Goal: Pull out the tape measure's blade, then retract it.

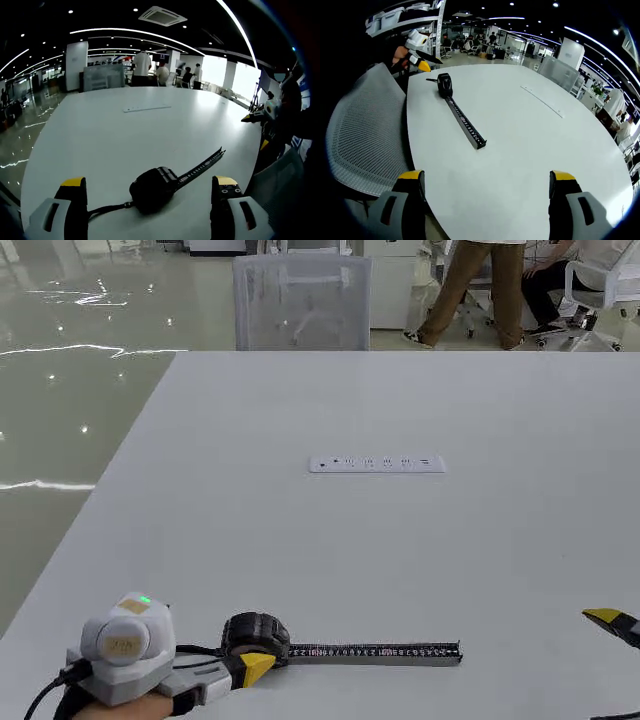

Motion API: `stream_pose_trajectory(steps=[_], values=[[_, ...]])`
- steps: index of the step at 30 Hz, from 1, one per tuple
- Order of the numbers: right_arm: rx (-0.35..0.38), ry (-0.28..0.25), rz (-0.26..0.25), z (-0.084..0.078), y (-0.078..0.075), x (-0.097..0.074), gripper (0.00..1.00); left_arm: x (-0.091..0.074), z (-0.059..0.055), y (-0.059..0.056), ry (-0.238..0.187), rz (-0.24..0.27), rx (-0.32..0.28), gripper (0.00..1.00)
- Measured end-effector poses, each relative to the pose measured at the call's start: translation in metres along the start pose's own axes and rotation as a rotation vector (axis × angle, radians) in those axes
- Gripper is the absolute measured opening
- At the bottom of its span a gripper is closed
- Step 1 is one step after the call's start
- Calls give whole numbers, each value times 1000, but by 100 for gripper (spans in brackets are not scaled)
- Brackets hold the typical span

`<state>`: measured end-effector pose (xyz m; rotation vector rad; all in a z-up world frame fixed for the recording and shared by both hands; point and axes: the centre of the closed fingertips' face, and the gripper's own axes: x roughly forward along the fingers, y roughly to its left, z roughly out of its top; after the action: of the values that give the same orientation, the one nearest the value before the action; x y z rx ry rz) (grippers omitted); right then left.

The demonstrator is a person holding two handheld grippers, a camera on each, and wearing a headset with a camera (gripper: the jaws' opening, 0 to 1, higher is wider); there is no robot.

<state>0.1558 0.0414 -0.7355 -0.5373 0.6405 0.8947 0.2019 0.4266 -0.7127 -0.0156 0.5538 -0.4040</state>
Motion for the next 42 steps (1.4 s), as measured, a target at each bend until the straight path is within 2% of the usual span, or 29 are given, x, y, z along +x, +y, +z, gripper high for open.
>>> stream_pose_trajectory(steps=[1,3,4,5,6,7,8,9,10,13,14,16,20,23,24,25,26,27,28,29,30,31,32,34,38,42], values=[[-12,2,11,3,-1,3,100,4,4,-3,-9,3,-4,100],[-20,7,34,9,0,9,100,13,2,-7,-10,14,-11,100],[-19,2,50,13,3,12,100,18,-1,-7,-7,21,-17,100],[-26,6,67,15,3,15,100,23,-5,-7,-4,41,-58,100],[-39,19,76,16,4,18,100,26,-8,-7,-2,53,-68,100],[-51,30,82,16,4,20,100,28,-11,-6,2,72,-62,100],[-63,30,90,20,4,24,100,29,-15,0,-8,132,-57,100],[-68,32,95,22,5,26,100,29,-18,2,-11,151,-62,100],[-77,36,107,25,7,29,100,30,-24,3,-9,165,-49,100],[-99,49,123,29,4,35,100,32,-27,11,-9,185,-55,100],[-103,48,127,31,4,37,100,33,-26,14,-8,195,-66,100],[-111,52,142,35,4,43,100,34,-22,18,-32,213,-51,100],[-151,65,188,39,8,54,94,40,-20,16,-45,201,-42,100],[-177,92,221,39,10,66,91,43,-29,12,-49,187,-88,100],[-184,96,229,39,10,69,89,44,-34,10,-38,178,-90,100],[-203,101,245,39,11,73,87,46,-40,8,-2,169,-113,100],[-210,106,252,39,11,77,85,49,-39,7,-12,167,-99,100],[-215,118,264,37,12,80,83,51,-39,5,-4,153,-47,100],[-227,132,274,36,13,85,82,53,-42,0,7,146,-31,100],[-241,137,281,35,13,89,82,55,-44,-4,12,134,-45,100],[-253,147,295,34,14,92,81,57,-46,-9,19,116,-34,100],[-266,160,309,33,14,96,80,58,-48,-13,27,113,-3,100],[-268,165,313,33,14,99,80,58,-49,-15,30,114,-1,100],[-275,192,327,30,13,105,78,58,-45,-19,15,103,8,100],[-292,220,363,29,16,112,73,58,-45,-17,13,100,3,100],[-297,252,402,27,22,116,61,57,-45,-11,7,112,-25,100]])
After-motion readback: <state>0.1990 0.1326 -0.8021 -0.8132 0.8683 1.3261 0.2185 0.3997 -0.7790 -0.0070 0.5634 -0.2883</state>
